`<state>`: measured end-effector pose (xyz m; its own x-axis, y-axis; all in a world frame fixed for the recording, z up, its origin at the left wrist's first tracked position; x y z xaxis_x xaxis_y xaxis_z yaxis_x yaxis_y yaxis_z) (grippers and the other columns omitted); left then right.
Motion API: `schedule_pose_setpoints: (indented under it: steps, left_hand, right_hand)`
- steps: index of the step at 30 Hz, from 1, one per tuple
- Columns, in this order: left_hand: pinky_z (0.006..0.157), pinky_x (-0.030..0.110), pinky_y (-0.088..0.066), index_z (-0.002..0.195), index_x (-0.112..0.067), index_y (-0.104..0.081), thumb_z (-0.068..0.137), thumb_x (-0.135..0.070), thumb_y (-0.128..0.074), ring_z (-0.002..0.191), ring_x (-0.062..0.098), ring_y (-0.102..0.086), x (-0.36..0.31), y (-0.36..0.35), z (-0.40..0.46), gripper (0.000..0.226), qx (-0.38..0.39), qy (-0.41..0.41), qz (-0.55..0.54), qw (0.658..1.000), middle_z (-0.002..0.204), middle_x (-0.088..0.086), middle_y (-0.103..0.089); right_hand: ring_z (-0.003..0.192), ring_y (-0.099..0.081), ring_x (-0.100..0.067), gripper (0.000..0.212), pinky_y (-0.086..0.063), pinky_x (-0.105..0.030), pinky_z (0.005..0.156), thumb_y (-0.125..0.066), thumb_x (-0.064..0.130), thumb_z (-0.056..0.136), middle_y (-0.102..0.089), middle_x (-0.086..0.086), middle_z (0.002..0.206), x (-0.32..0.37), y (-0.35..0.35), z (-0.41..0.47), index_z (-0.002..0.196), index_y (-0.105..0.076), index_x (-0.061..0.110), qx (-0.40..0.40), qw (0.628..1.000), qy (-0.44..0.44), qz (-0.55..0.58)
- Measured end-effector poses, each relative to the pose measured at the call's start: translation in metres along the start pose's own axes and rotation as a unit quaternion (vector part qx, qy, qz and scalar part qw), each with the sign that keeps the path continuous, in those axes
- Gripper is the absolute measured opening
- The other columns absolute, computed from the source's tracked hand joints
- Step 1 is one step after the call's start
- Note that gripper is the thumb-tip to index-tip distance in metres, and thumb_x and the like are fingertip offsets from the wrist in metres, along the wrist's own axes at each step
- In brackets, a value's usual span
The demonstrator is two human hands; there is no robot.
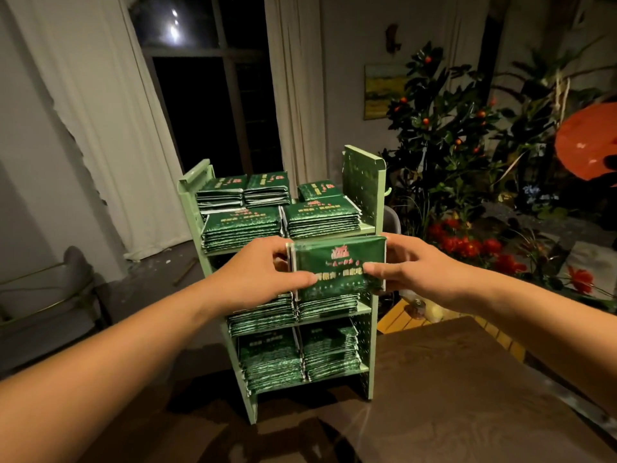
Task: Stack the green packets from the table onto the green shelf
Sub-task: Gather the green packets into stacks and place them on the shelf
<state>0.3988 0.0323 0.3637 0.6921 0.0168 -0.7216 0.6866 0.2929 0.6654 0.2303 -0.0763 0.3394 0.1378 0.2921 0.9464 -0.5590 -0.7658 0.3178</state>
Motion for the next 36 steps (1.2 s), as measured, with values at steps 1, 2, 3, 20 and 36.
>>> schedule_pose_setpoints:
  steps: [1, 2, 3, 20, 36]
  left_hand:
    - [0.083, 0.025, -0.055, 0.105, -0.029, -0.072, 0.088, -0.023, -0.076, 0.095, 0.005, -0.071, 0.001, 0.000, 0.000, 0.018, -0.013, 0.021, -0.074, 0.997, 0.104, -0.010, -0.076]
    - [0.080, 0.026, -0.057, 0.110, -0.023, -0.071, 0.091, -0.019, -0.072, 0.098, 0.009, -0.072, 0.002, -0.001, 0.000, 0.019, -0.023, 0.043, -0.146, 0.988, 0.106, -0.006, -0.077]
    - [0.078, 0.028, -0.059, 0.114, -0.017, -0.069, 0.094, -0.015, -0.067, 0.099, 0.014, -0.073, 0.002, -0.003, 0.001, 0.019, -0.028, 0.063, -0.214, 0.975, 0.109, 0.000, -0.076]
    - [0.050, 0.024, -0.051, 0.096, -0.010, -0.060, 0.096, -0.017, -0.056, 0.065, 0.013, -0.063, -0.017, 0.006, 0.017, 0.009, -0.007, 0.142, -0.374, 0.916, 0.080, 0.006, -0.066]
    - [0.095, 0.033, -0.039, 0.123, -0.011, -0.053, 0.100, -0.051, -0.045, 0.113, 0.025, -0.051, -0.042, 0.011, 0.058, 0.046, 0.022, -0.109, 0.492, 0.863, 0.110, 0.004, -0.052]
  right_hand:
    - [0.109, -0.069, -0.020, 0.027, -0.055, -0.045, 0.098, -0.062, 0.015, 0.097, -0.073, 0.001, 0.117, 0.002, 0.000, 0.000, 0.123, -0.066, 0.020, -0.008, 1.000, 0.001, 0.021]
    - [0.103, -0.070, -0.022, 0.025, -0.056, -0.048, 0.095, -0.062, 0.015, 0.097, -0.073, -0.004, 0.117, 0.006, -0.002, 0.000, 0.122, -0.067, 0.017, -0.007, 0.999, 0.008, 0.044]
    - [0.093, -0.071, -0.019, 0.026, -0.059, -0.047, 0.091, -0.062, 0.016, 0.097, -0.072, -0.009, 0.118, 0.008, -0.004, 0.000, 0.122, -0.067, 0.015, -0.005, 0.998, 0.011, 0.062]
    - [0.112, -0.060, -0.028, 0.027, -0.050, -0.043, 0.095, -0.061, 0.012, 0.095, -0.064, -0.012, 0.121, 0.105, -0.030, -0.048, 0.120, -0.063, 0.002, -0.171, 0.679, 0.492, -0.518]
    - [0.077, -0.056, -0.029, 0.019, -0.047, -0.039, 0.063, -0.067, 0.007, 0.080, -0.061, -0.011, 0.092, 0.146, -0.016, 0.052, 0.098, -0.061, 0.007, -0.265, 0.604, 0.362, -0.658]
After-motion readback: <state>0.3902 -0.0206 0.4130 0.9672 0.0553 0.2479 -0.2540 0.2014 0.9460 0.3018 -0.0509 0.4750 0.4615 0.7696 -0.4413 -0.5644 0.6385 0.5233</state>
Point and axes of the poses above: each hand's wrist, its own z-axis towards the middle knuckle, its own y-axis out of the back of the hand, x = y × z, the point moved 9 cm from there along z, towards the middle knuckle
